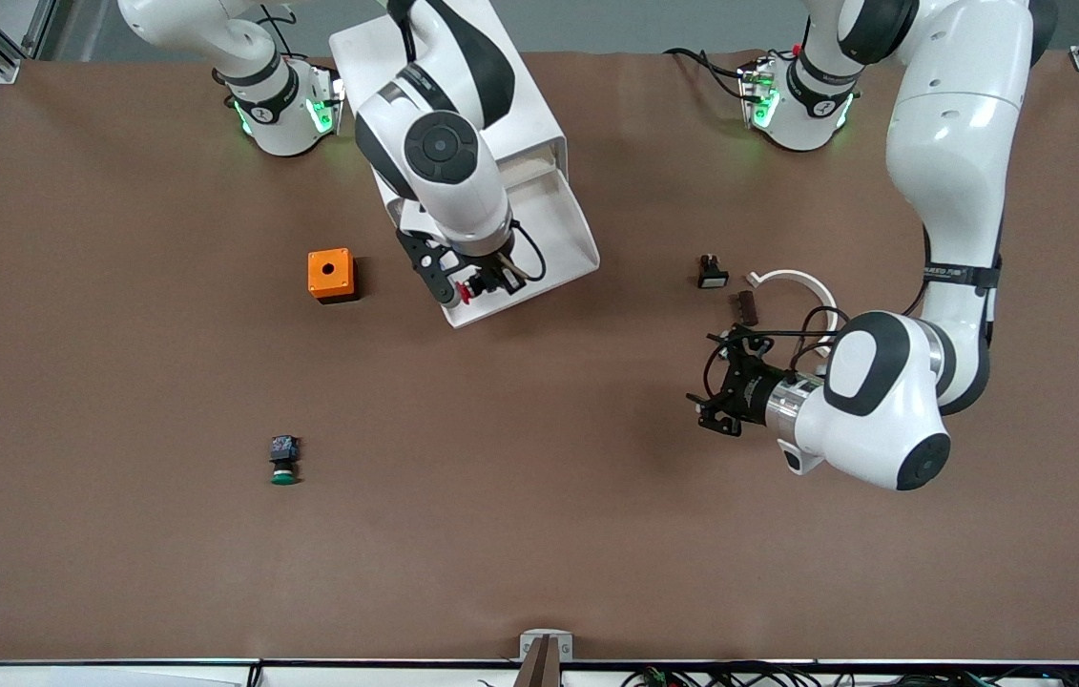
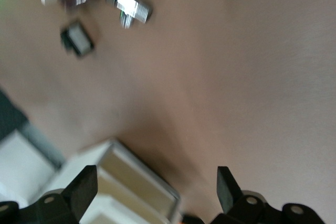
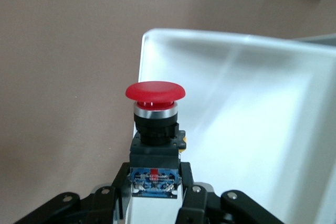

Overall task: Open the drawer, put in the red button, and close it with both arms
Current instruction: 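Lower the red button into the open drawer and open the right gripper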

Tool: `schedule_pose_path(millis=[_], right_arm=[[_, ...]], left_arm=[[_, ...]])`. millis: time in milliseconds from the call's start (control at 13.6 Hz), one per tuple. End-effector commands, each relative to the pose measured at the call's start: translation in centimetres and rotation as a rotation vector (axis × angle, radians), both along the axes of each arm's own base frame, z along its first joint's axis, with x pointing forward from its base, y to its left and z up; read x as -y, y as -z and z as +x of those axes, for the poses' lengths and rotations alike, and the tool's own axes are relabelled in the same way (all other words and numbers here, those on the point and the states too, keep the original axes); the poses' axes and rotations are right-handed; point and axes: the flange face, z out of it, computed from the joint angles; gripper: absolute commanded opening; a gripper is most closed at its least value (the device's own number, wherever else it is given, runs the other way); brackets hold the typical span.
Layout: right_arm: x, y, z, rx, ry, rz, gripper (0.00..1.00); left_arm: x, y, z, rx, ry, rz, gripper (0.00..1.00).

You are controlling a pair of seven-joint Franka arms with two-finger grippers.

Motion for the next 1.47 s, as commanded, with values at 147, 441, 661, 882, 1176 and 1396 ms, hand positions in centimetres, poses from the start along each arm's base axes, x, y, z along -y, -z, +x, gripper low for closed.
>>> schedule_pose_path(millis=[147,441,661,882,1176,1396], right_arm=[[-1.0,2.0,-1.4,-0.041,0.103,0.045,0.03],[-1.1,1.8,-1.5,-0.056,0.152,0.042,0.52],[-0.7,0.8,-0.8,-0.047,0.15,0.04,1.0],[3.1,-2.2,3.0,0.03,0.043,0.062,1.0],[9.6,-5.9,7.7,0.149,-0.221,0.095,1.0],[16.5,-9.2,11.9,0.194,-0.344,0.043,1.0]], left_arm=[[-4.0,-8.5,-0.2,0.284,0.429,0.06,1.0],[-5.7,-13.1,-0.5,0.403,0.713,0.042,1.0],[-6.5,-15.6,-1.3,0.441,0.885,0.029,1.0],[-8.1,-17.1,-1.2,0.469,0.909,0.022,1.0],[-8.6,-20.0,-1.8,0.512,0.944,0.04,1.0],[-10.1,-22.4,-2.3,0.558,0.996,0.025,1.0]])
